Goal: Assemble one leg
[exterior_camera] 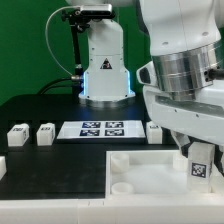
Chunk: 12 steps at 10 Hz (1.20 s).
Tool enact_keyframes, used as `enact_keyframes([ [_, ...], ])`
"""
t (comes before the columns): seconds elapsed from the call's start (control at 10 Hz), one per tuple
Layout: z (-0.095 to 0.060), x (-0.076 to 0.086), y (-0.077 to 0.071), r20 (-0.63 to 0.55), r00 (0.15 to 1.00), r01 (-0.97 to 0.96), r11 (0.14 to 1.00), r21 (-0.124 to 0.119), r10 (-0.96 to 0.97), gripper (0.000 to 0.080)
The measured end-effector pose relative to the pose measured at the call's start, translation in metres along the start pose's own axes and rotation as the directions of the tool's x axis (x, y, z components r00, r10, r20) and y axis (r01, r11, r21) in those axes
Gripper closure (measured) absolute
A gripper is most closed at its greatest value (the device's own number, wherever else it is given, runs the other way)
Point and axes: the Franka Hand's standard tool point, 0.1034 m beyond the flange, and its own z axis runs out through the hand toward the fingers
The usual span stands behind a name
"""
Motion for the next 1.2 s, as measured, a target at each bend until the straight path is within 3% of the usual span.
enact_keyframes([
  [0.2, -0.0002, 0.001, 0.0004, -0.001, 0.972, 0.234, 0.972, -0.001, -0.234, 0.0151],
  [0.3, -0.0015, 0.0029, 0.0009, -0.018, 0.922, 0.386, 0.922, -0.037, -0.387, 0.0151],
  [0.4, -0.0024, 0.0053, -0.0002, -0.034, 0.868, 0.493, 0.868, -0.054, -0.495, 0.0151],
  [0.5, -0.0022, 0.0053, 0.0, -0.034, 0.878, 0.475, 0.878, -0.052, -0.477, 0.0151],
  [0.7, -0.0022, 0.0052, 0.0, -0.034, 0.881, 0.471, 0.881, -0.052, -0.473, 0.0421],
  [0.8, -0.0017, 0.0057, 0.0017, -0.036, 0.929, 0.366, 0.929, -0.05, -0.368, 0.0503],
  [1.1, -0.0015, 0.0048, 0.0011, -0.041, 0.999, 0.0, 1.0, -0.024, -0.001, 0.0503],
  [1.2, -0.0014, 0.0047, 0.0004, -0.022, 0.971, -0.237, 0.971, 0.001, 0.237, 0.0503],
])
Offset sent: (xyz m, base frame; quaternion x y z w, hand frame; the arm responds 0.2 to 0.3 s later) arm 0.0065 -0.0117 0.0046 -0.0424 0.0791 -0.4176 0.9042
